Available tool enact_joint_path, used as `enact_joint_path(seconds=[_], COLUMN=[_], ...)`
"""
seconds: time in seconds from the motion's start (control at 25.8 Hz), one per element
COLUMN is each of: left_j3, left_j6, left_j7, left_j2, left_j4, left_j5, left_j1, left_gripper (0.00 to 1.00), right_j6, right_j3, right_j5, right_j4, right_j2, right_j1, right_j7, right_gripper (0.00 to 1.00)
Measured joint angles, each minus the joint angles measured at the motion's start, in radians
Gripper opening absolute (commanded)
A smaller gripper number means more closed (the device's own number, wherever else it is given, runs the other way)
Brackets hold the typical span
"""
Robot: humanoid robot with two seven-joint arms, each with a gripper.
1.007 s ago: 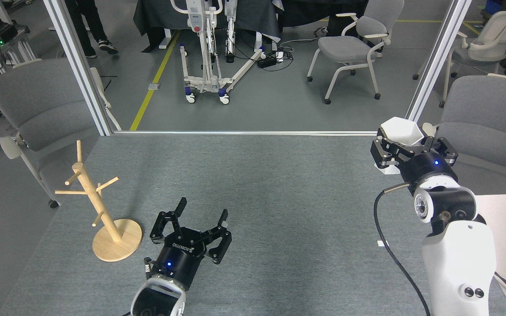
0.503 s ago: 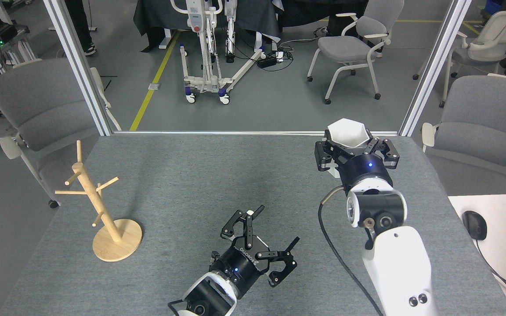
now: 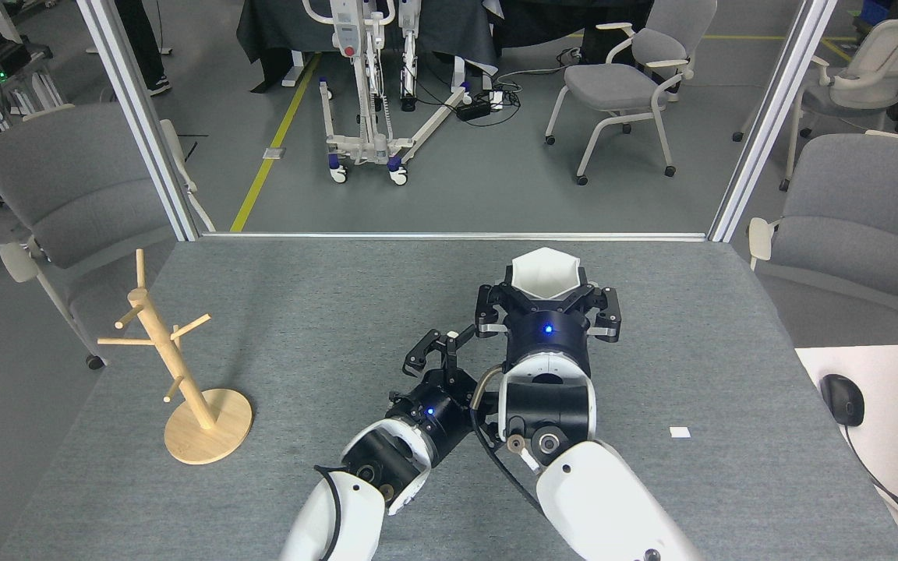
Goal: Hang cup on storage rack
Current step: 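Grasp the cup with the left gripper next to the right gripper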
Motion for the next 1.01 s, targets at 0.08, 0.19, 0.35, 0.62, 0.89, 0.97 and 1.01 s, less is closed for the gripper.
enact_joint_path(seconds=[0.08,0.19,0.35,0.62,0.89,0.97,1.01], left_j3=[0.006,0.011,0.019,0.022,0.021,0.021,0.021], left_j6=[-0.004,-0.019,-0.07,-0.165,-0.201,-0.208,-0.211], left_j7=[0.0,0.0,-0.011,-0.059,-0.109,-0.122,-0.126], left_j2=[0.005,0.009,0.012,0.008,-0.002,-0.003,-0.003], left_j4=[0.01,0.015,0.015,0.022,0.107,0.13,0.14], left_j5=[0.017,0.029,0.049,0.08,0.133,0.162,0.182], left_j1=[-0.019,-0.035,-0.041,-0.054,-0.122,-0.138,-0.145], left_gripper=[0.99,0.99,0.99,0.99,0.99,0.99,0.99], right_j6=[0.01,0.021,0.034,0.038,0.041,0.05,0.055], right_j3=[0.017,0.038,0.049,0.054,0.065,0.077,0.084], right_j5=[0.004,0.006,0.006,0.006,0.006,0.005,0.005], right_j4=[0.004,0.007,0.015,0.03,0.04,0.043,0.044], right_j2=[0.002,0.004,0.004,0.004,0.011,0.012,0.012], right_j1=[-0.002,-0.002,-0.004,-0.005,-0.003,-0.002,-0.001], right_j7=[0.007,0.014,0.015,0.016,0.017,0.017,0.017], right_gripper=[0.32,0.32,0.32,0.32,0.31,0.31,0.31])
